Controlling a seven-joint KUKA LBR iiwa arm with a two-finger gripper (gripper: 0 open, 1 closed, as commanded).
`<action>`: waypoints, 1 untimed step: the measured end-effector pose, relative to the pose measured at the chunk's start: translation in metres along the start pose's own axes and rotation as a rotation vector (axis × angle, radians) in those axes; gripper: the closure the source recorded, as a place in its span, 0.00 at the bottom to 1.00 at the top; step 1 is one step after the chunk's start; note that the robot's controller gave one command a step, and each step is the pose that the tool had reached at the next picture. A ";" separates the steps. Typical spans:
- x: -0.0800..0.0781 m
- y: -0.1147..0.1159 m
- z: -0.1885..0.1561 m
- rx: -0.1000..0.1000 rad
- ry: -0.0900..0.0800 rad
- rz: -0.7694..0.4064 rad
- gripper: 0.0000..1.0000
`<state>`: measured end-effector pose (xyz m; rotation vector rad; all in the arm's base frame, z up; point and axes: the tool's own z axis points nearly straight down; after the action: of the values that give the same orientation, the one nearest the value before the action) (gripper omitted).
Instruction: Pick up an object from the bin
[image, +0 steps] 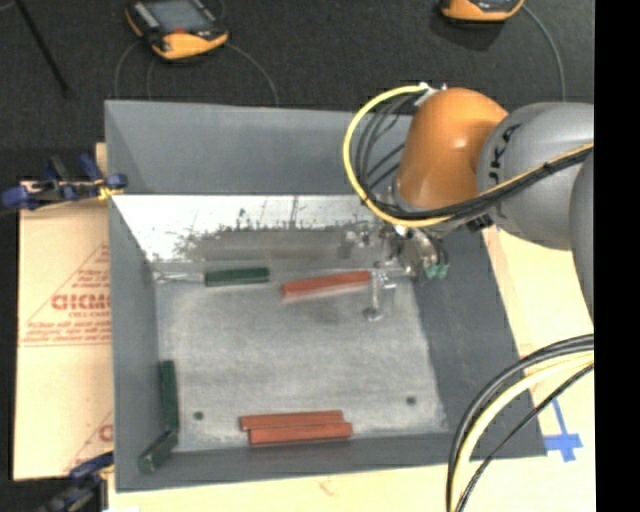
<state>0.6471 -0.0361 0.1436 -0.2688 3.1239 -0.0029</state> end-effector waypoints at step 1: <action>-0.005 0.007 0.064 -0.002 -0.003 0.144 0.00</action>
Offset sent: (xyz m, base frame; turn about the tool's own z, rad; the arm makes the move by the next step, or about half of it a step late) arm 0.0005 0.0121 -0.0736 0.0254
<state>0.6513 -0.0283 0.0797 -0.0432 3.1326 0.0012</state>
